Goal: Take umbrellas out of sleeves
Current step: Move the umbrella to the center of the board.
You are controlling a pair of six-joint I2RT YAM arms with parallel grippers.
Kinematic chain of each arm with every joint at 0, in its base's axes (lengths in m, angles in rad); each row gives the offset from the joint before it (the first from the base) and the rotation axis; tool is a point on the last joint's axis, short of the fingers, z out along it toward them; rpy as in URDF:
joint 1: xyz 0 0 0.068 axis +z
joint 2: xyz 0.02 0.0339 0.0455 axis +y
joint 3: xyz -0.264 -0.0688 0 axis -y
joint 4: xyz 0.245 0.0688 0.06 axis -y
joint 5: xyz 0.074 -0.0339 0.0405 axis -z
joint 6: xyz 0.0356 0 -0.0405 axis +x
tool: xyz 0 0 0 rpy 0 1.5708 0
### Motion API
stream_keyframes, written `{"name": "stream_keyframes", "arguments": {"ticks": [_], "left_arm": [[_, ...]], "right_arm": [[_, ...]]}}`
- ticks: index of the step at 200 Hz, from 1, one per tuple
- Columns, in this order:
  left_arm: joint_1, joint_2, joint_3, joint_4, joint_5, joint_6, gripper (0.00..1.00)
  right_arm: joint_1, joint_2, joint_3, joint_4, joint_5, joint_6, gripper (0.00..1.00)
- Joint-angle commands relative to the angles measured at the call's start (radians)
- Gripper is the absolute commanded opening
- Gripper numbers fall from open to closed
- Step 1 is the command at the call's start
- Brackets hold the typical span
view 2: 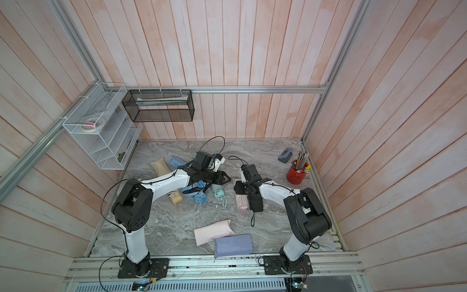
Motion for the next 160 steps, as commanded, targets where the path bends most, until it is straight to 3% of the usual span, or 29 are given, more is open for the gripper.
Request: {"name": "stream_keyframes", "arguments": {"ticks": [1,37,57,111,160], "left_arm": [[0.023,-0.038,-0.02,-0.006,0.01,0.018,0.49],[0.04,-0.044,-0.018,-0.017,0.014,0.024,0.49],[0.045,-0.049,-0.016,-0.027,0.013,0.031,0.49],[0.053,-0.033,-0.011,-0.021,0.024,0.028,0.5],[0.062,-0.002,0.025,-0.013,0.02,0.019,0.5]], "right_arm": [[-0.01,0.096,0.063,-0.07,0.021,-0.072,0.41],[-0.012,0.184,0.213,-0.116,0.019,-0.109,0.4],[-0.011,0.155,0.224,-0.11,0.015,-0.12,0.4],[0.005,-0.076,0.063,-0.14,0.048,-0.103,0.39],[0.146,-0.256,-0.112,-0.159,0.077,0.002,0.37]]}}
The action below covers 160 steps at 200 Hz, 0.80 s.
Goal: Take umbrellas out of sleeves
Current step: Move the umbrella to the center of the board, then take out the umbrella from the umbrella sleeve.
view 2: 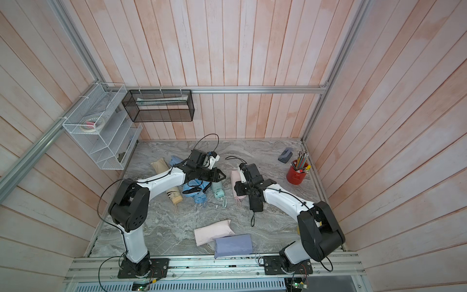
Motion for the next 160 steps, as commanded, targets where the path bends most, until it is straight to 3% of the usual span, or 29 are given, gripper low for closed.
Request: {"name": "stream_keyframes", "arguments": {"ticks": [1,51,160], "left_arm": [[0.01,0.011,0.031,0.007,0.014,0.004,0.5],[0.014,0.005,0.006,0.022,0.027,-0.015,0.5],[0.02,-0.016,-0.012,0.016,0.017,-0.01,0.5]], "right_arm": [[0.066,-0.032,-0.057,-0.04,0.026,0.071,0.37],[0.099,0.02,-0.088,-0.032,0.117,0.145,0.4],[0.125,0.133,-0.071,-0.042,0.146,0.139,0.39]]}}
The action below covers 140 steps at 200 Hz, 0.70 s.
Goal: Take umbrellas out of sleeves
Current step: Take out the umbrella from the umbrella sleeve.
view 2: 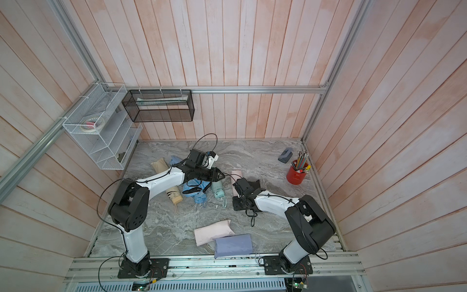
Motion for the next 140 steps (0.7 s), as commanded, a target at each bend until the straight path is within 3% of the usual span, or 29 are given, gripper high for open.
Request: {"name": "stream_keyframes", "arguments": {"ticks": [1,75,108,140], "left_arm": [[0.007,-0.016,-0.006,0.012,0.01,0.001,0.5],[0.008,-0.016,-0.006,0.007,0.009,0.003,0.5],[0.008,-0.014,-0.005,0.01,0.011,0.003,0.5],[0.008,-0.011,-0.007,0.012,0.013,-0.001,0.5]], "right_arm": [[0.015,0.019,0.018,-0.026,0.033,0.008,0.39],[0.033,0.025,0.019,-0.059,0.136,0.025,0.38],[0.032,-0.035,-0.013,-0.018,0.102,0.028,0.39],[0.031,-0.001,-0.006,-0.013,0.05,0.02,0.39]]}}
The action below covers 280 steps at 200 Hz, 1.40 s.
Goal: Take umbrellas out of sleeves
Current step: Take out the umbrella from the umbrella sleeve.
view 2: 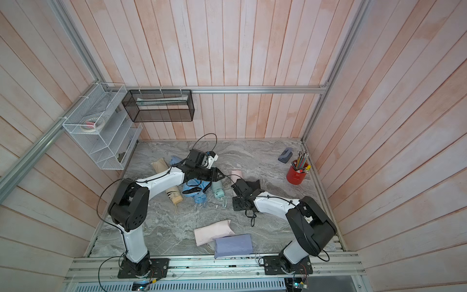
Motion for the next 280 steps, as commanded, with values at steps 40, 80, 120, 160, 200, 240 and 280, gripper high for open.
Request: {"name": "stream_keyframes", "arguments": {"ticks": [40,80,120,160,200,240,280], "left_arm": [[0.006,-0.017,-0.006,0.008,0.01,0.001,0.5],[0.006,-0.017,-0.008,0.003,0.011,0.004,0.5],[0.006,0.001,0.013,-0.005,0.015,0.008,0.5],[0.006,0.066,0.091,-0.051,0.024,0.02,0.56],[0.006,0.188,0.226,-0.091,0.069,0.008,0.56],[0.032,0.314,0.396,-0.168,0.06,0.055,0.48],[0.074,0.39,0.537,-0.225,0.122,0.001,0.49]], "right_arm": [[0.002,0.055,-0.007,0.024,-0.068,0.014,0.37],[0.002,0.052,-0.015,0.018,-0.026,0.026,0.09],[-0.019,0.001,-0.032,0.009,-0.004,0.02,0.0],[-0.054,-0.053,-0.071,0.02,-0.017,0.012,0.0],[-0.067,-0.064,-0.092,0.055,-0.055,0.019,0.0],[-0.071,-0.066,-0.099,0.066,-0.064,0.017,0.0],[-0.083,-0.063,-0.113,0.085,-0.076,0.012,0.0]]}}
